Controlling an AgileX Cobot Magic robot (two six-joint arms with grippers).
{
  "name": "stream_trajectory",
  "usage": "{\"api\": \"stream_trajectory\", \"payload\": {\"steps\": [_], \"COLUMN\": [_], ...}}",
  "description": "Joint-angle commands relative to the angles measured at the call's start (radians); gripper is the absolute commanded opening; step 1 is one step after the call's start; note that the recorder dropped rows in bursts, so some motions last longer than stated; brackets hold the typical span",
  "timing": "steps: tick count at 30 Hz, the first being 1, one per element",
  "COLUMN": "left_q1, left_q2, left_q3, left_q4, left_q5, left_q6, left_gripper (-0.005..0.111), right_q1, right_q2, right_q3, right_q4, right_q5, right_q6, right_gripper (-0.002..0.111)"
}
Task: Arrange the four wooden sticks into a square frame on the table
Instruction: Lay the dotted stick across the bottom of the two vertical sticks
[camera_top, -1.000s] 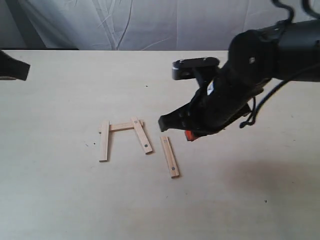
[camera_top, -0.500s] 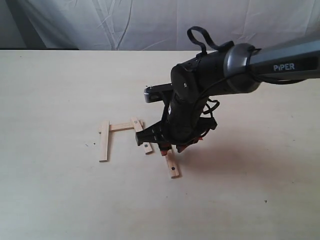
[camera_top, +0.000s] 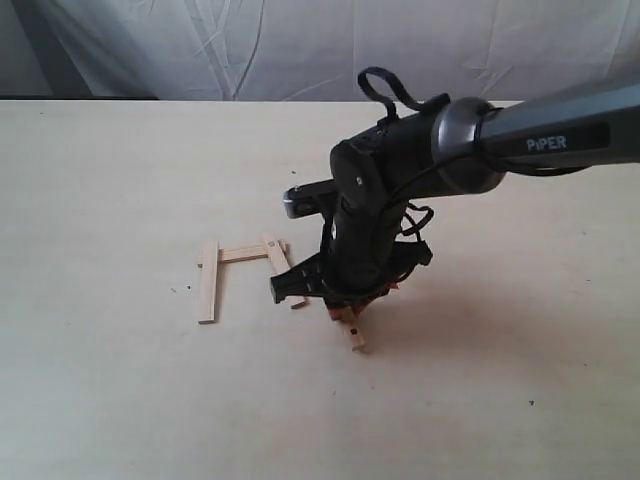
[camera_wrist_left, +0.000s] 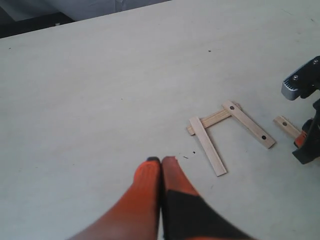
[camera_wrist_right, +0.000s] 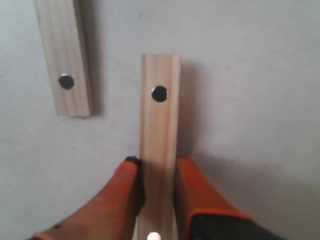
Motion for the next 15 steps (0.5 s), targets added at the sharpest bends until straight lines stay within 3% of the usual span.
{"api": "stream_trajectory", "payload": {"steps": [1,5,7,15], "left_q1": [0.002,0.002,0.002,0.002], "left_q2": [-0.008,-0.008,-0.008,-0.008], "left_q3": [0.004,0.004,0.004,0.004], "left_q4": [-0.007,-0.009,-0.011,-0.013], "left_q5": [-0.012,-0.016,-0.018,-0.022], "left_q6": [0.001,0.001,0.001,0.001], "left_gripper": [0.0,0.0,0.0,0.0], "right_q1": [-0.011,0.024,0.056,0.086], "right_q2": [-0.085,-0.058,-0.026,0.072], "right_q3": [-0.114,-0.178,-0.195,-0.277], "right_q4": [-0.065,0.154,0.178,0.172], "right_q5": [0.061,0.036,0.034,0.066], "right_q6": [-0.195,-0.788,-0.964,-1.226], "right_gripper": [0.0,-0.001,-0.001,-0.001]}}
